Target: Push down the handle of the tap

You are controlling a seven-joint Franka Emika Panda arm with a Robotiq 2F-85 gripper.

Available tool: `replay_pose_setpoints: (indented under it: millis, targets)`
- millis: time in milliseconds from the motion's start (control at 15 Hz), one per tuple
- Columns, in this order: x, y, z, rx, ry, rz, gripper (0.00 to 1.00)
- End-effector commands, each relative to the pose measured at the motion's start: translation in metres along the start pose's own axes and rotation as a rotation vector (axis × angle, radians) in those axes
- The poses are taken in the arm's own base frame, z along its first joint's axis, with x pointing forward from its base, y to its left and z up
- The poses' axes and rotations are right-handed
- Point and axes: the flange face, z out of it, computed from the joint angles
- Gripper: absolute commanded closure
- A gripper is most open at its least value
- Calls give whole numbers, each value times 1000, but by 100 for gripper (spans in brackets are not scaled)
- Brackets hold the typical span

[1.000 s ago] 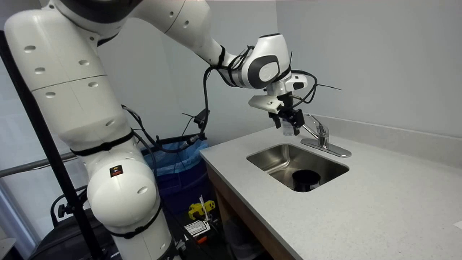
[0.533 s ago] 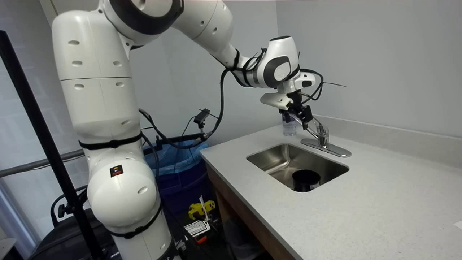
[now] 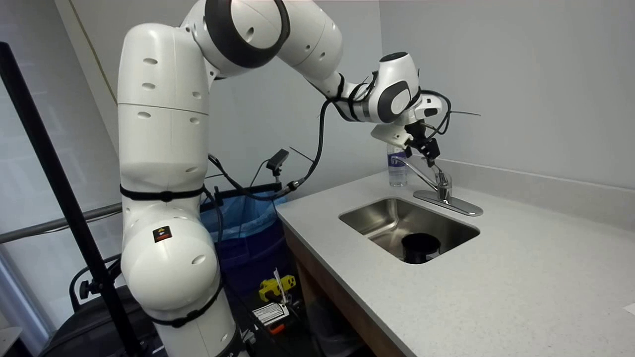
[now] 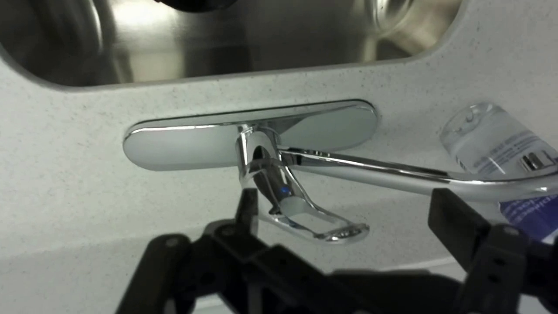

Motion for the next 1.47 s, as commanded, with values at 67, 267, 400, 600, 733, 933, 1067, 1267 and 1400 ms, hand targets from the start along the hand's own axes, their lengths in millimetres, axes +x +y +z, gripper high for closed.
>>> replay_pose_setpoints:
  millis: [67, 267, 400, 600, 733, 933, 1067, 1267, 1400]
  targets:
    - [19, -12, 10, 8, 13, 45, 0]
    - [14, -15, 16, 9, -14, 66, 0]
    - [15, -16, 19, 10, -1, 77, 0]
    - [22, -17, 18, 12, 48, 96, 0]
    - [28, -14, 16, 3, 77, 115, 0]
    - [30, -3, 20, -29, 81, 128, 0]
    - [26, 6, 27, -56, 71, 132, 0]
    - [25, 16, 37, -87, 67, 142, 0]
    - [23, 21, 43, -106, 59, 150, 0]
